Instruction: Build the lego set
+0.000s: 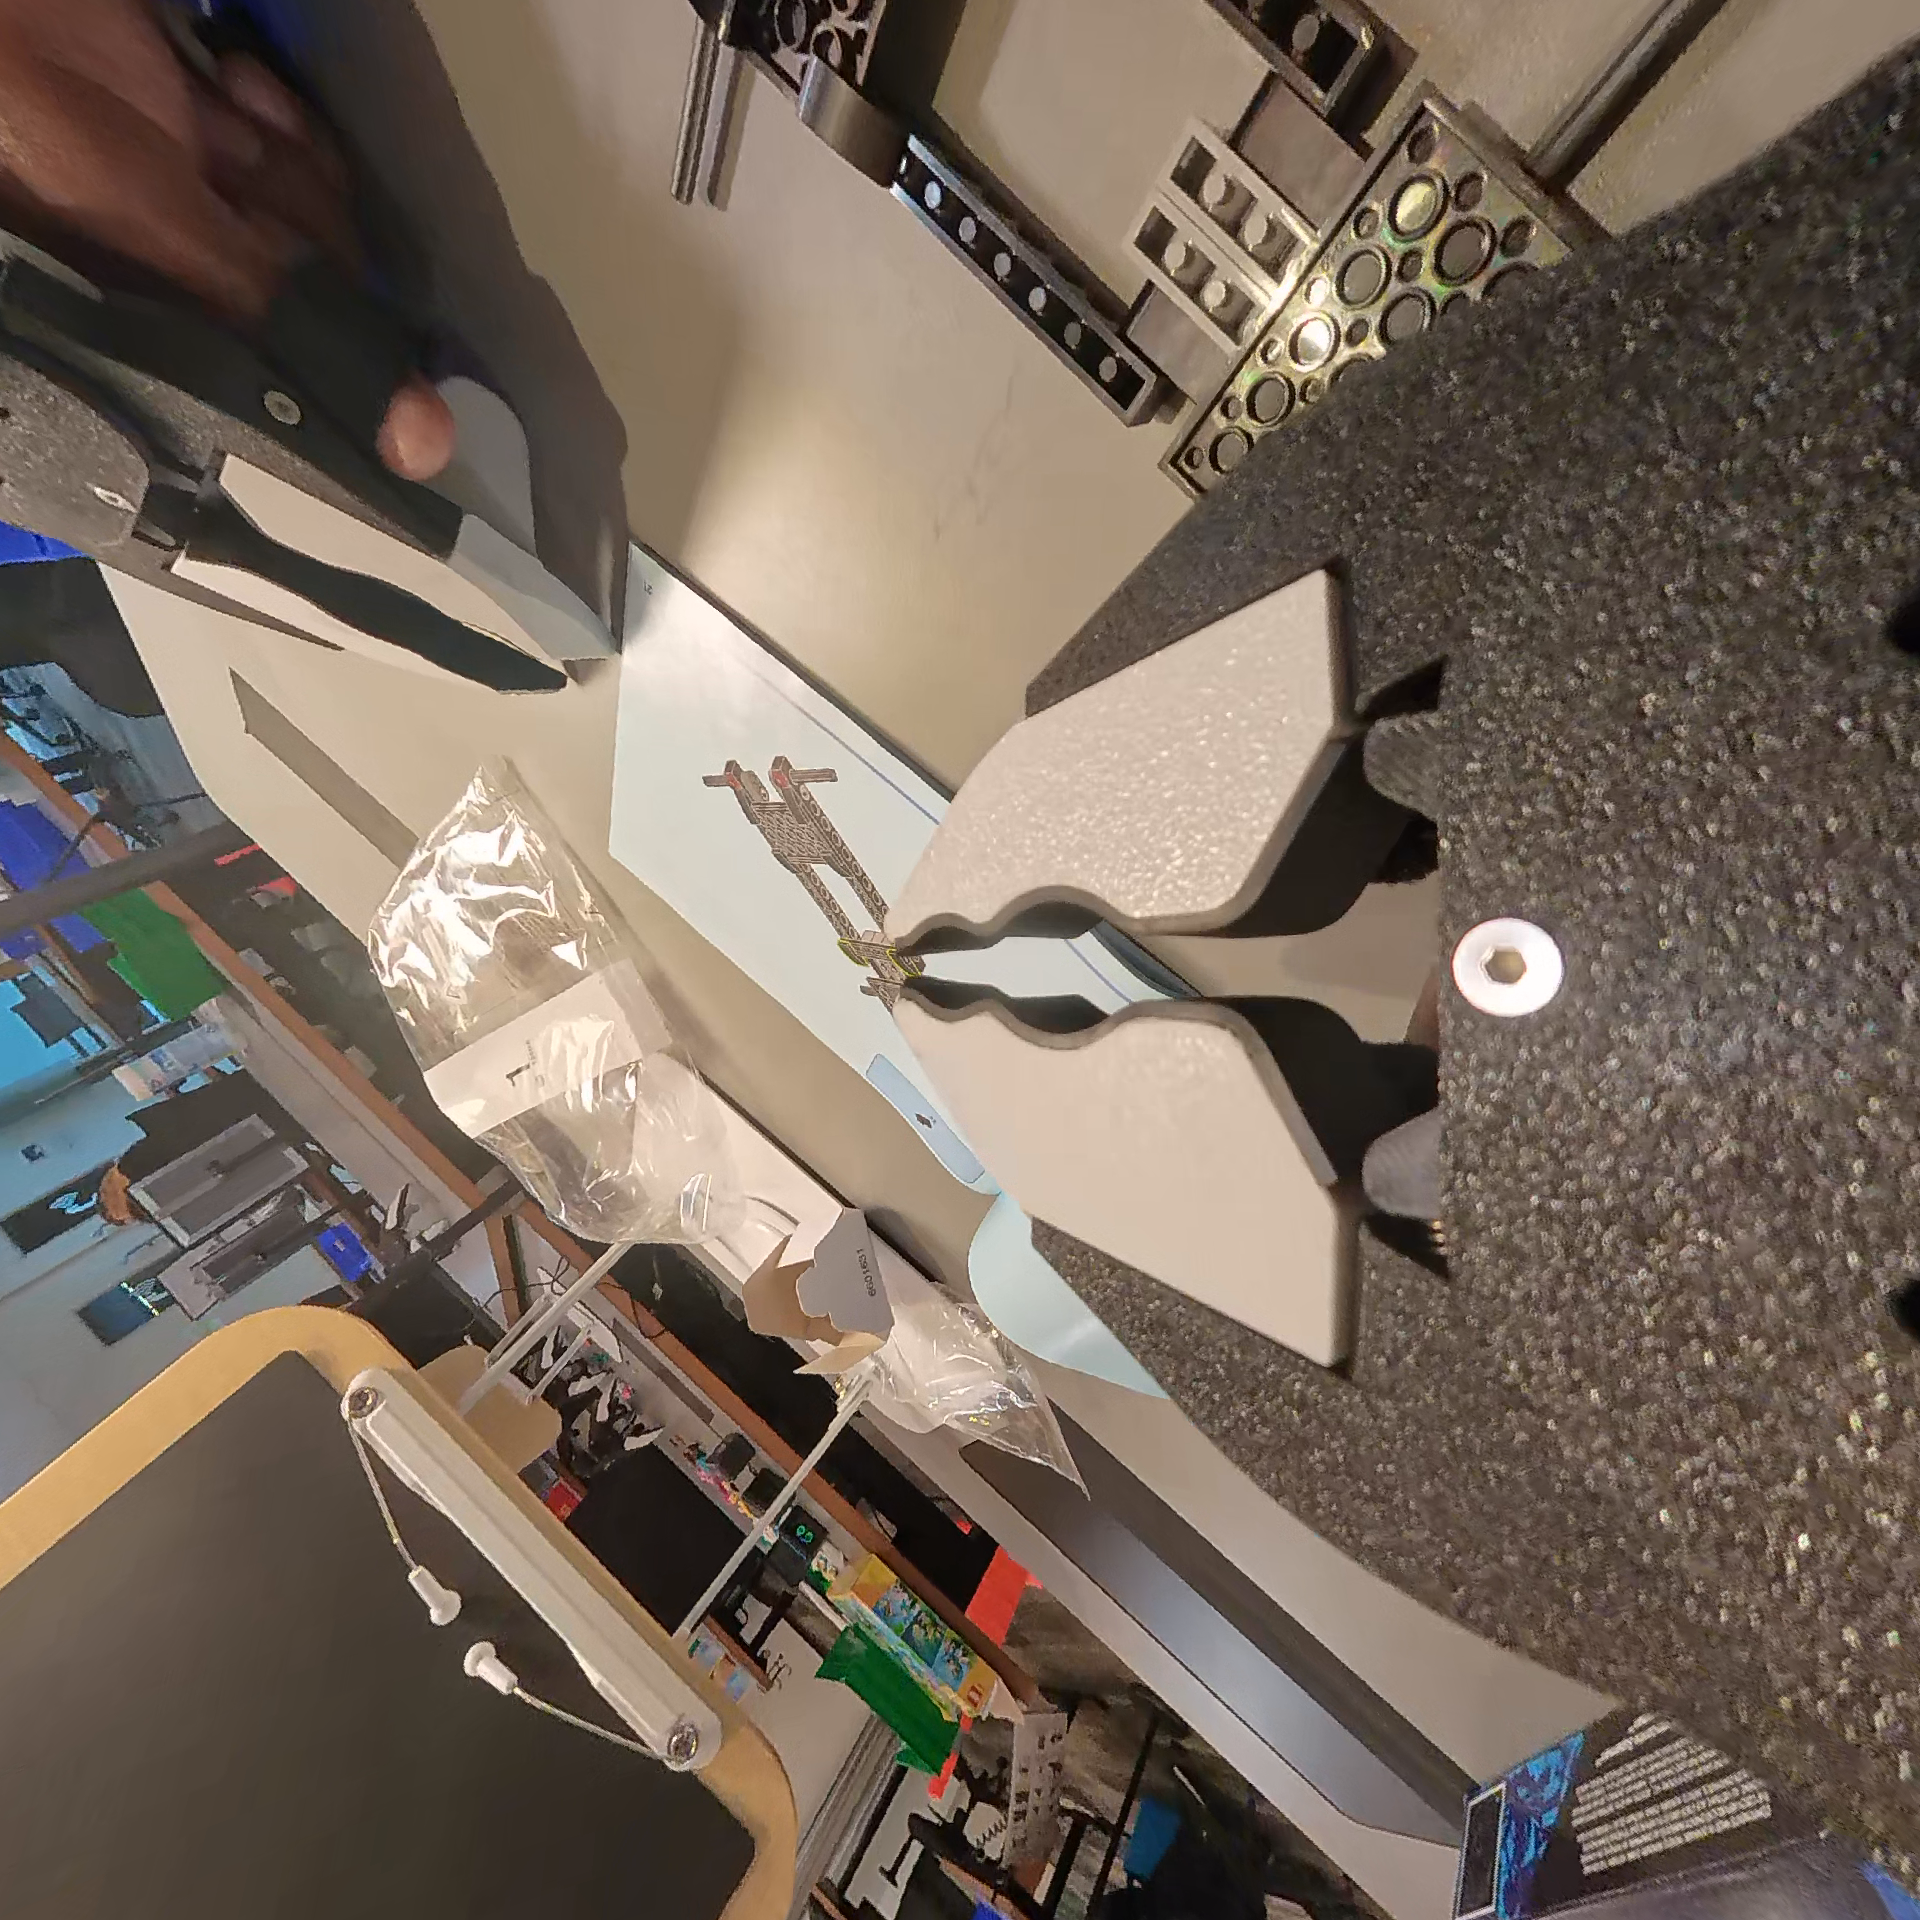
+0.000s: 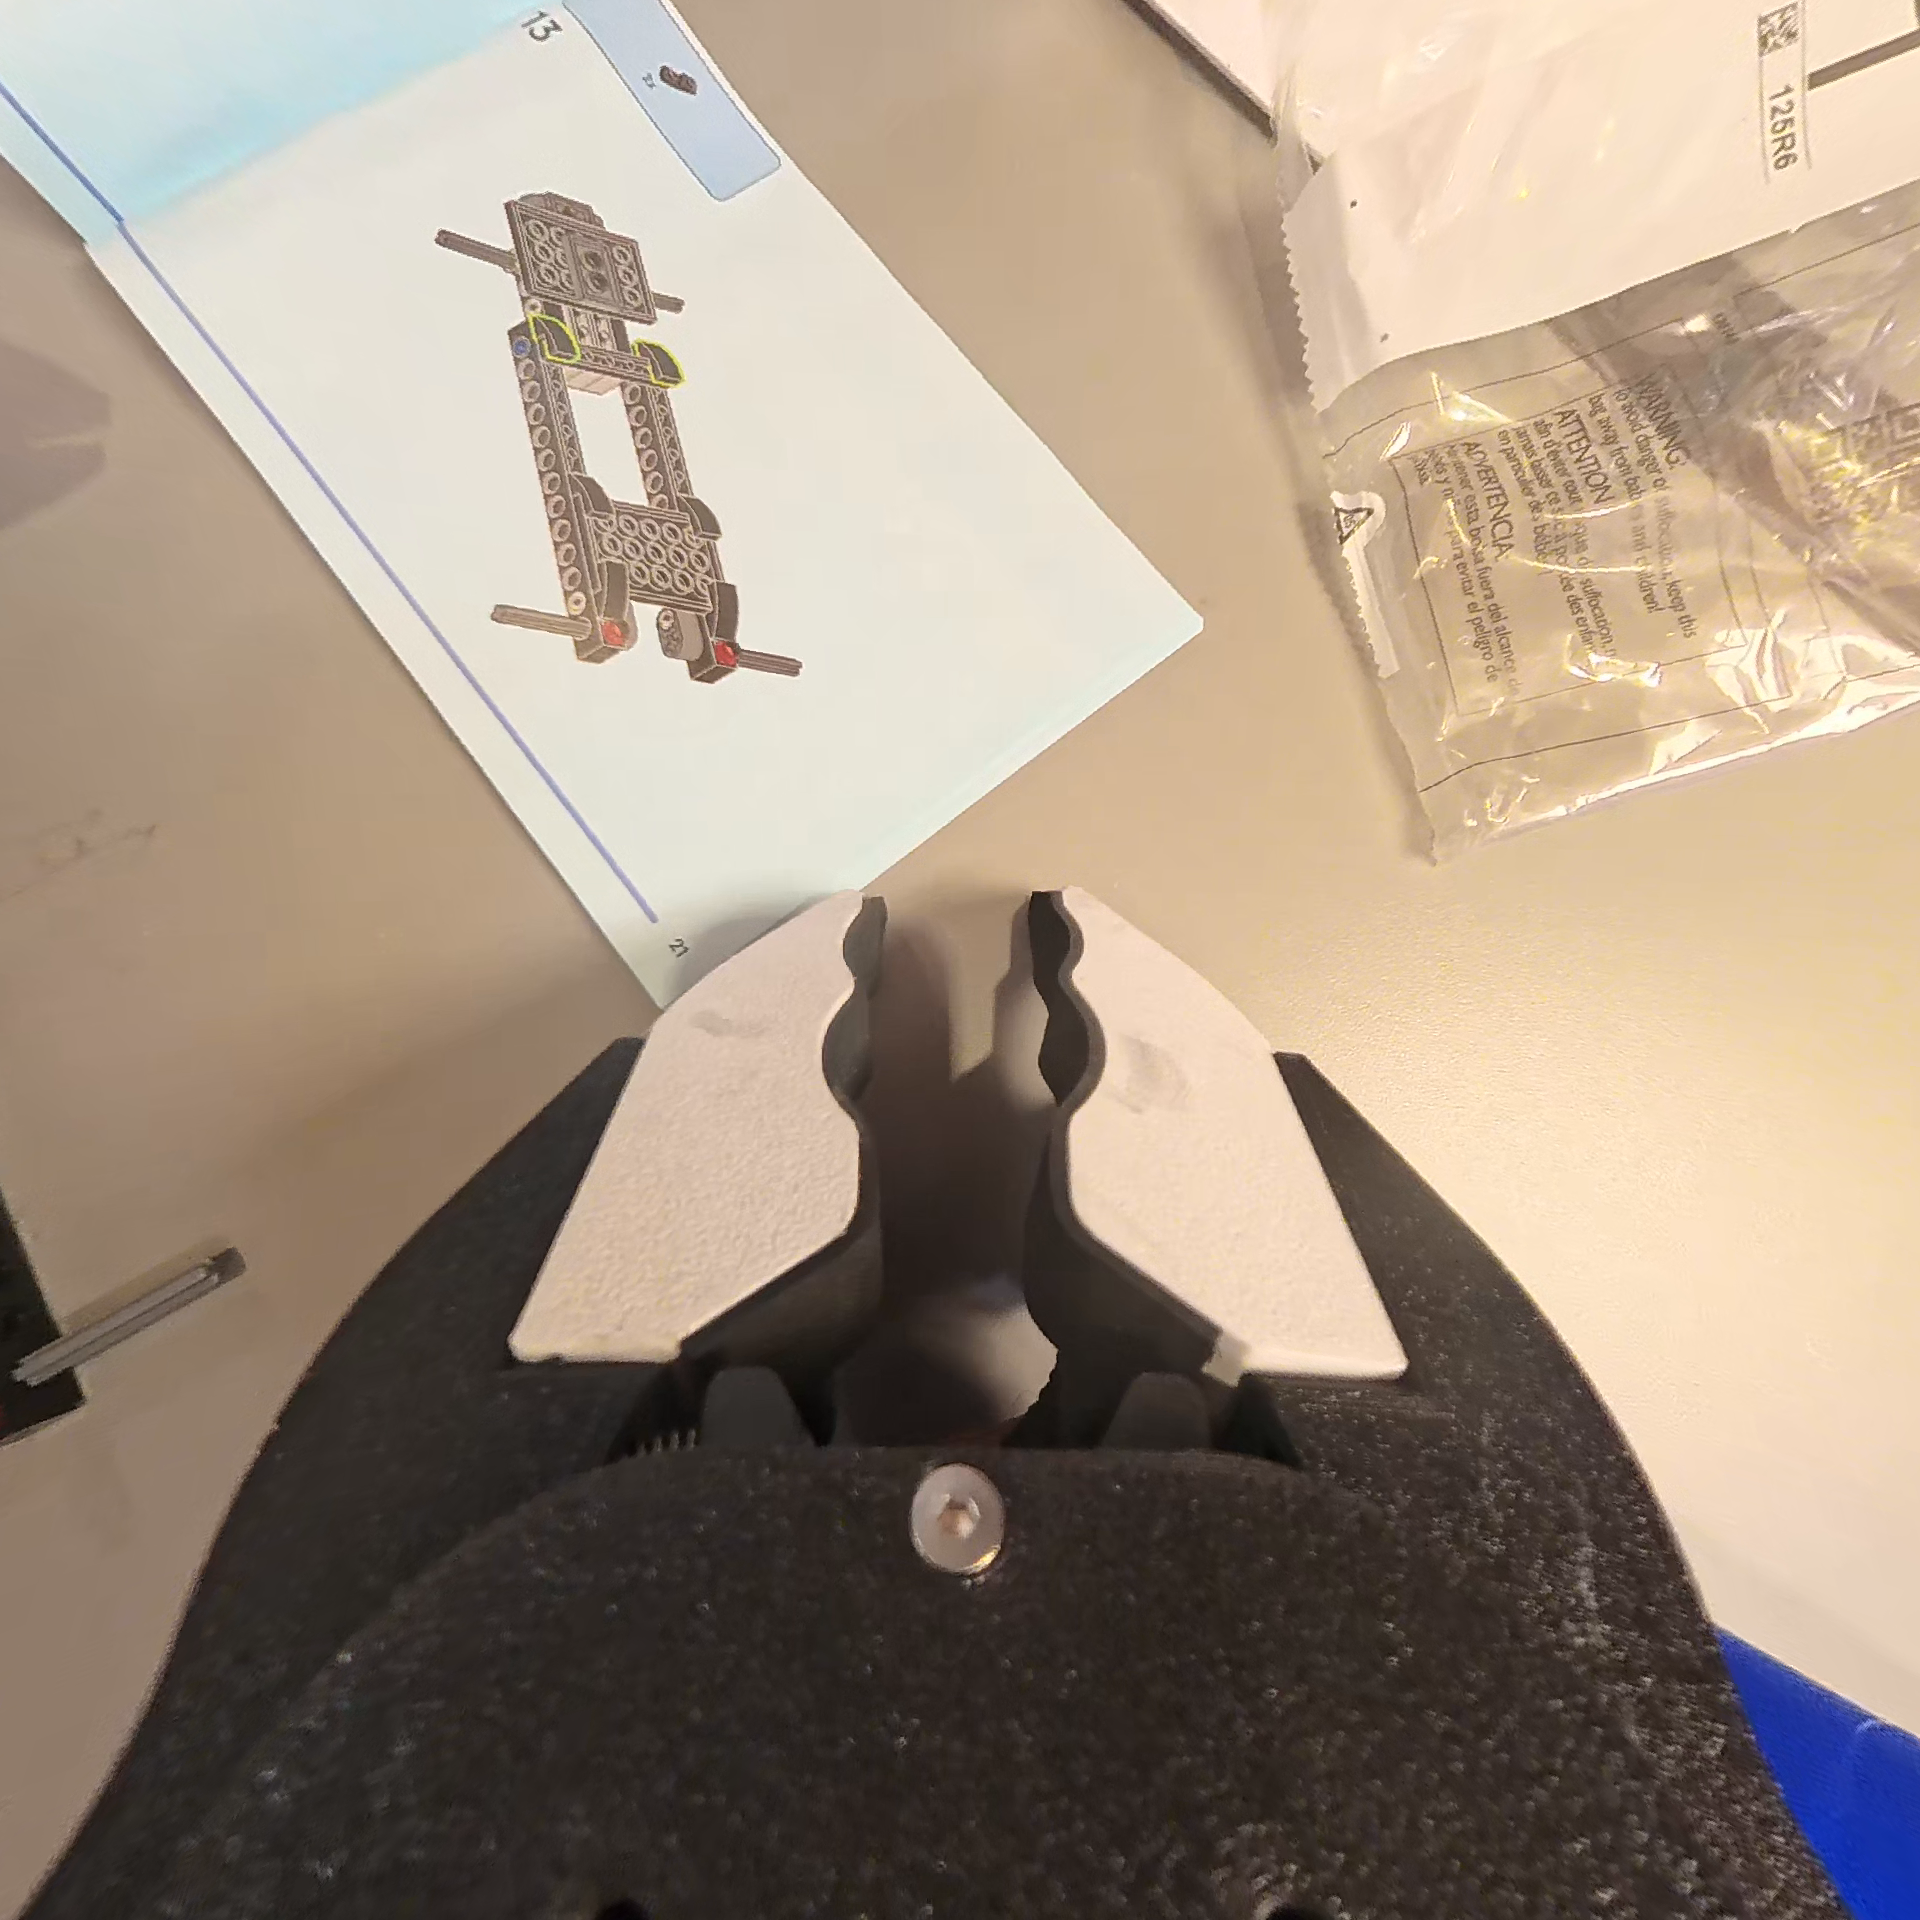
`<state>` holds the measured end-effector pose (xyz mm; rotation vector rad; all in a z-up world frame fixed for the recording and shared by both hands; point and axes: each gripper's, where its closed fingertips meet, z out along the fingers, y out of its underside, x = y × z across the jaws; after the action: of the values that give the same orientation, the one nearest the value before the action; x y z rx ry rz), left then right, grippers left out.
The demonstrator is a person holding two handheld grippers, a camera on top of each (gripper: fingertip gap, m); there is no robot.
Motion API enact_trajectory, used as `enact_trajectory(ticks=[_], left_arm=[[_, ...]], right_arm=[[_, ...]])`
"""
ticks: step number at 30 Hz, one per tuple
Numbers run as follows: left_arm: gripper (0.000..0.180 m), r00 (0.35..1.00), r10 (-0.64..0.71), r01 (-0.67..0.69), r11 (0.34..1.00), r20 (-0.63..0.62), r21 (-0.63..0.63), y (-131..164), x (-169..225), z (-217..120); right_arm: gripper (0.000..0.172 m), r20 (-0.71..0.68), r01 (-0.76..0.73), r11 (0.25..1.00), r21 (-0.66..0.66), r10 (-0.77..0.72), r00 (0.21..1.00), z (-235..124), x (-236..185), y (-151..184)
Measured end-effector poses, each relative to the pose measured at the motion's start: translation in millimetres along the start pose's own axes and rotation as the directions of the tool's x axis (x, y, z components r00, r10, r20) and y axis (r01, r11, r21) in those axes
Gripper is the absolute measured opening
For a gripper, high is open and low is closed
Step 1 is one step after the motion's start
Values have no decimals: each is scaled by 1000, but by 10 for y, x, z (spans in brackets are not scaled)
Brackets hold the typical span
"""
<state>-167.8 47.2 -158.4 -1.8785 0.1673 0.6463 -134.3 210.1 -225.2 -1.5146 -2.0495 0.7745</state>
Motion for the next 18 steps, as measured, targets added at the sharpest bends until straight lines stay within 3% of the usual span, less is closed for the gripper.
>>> enact_trajectory(ticks=[18], left_arm=[[5, 1000, -15, 15, 1000, 4, -4, 17, -35, 9]], right_arm=[[29, -7, 7, 1000, 3, -7, 1000, -11, -7, 1]])
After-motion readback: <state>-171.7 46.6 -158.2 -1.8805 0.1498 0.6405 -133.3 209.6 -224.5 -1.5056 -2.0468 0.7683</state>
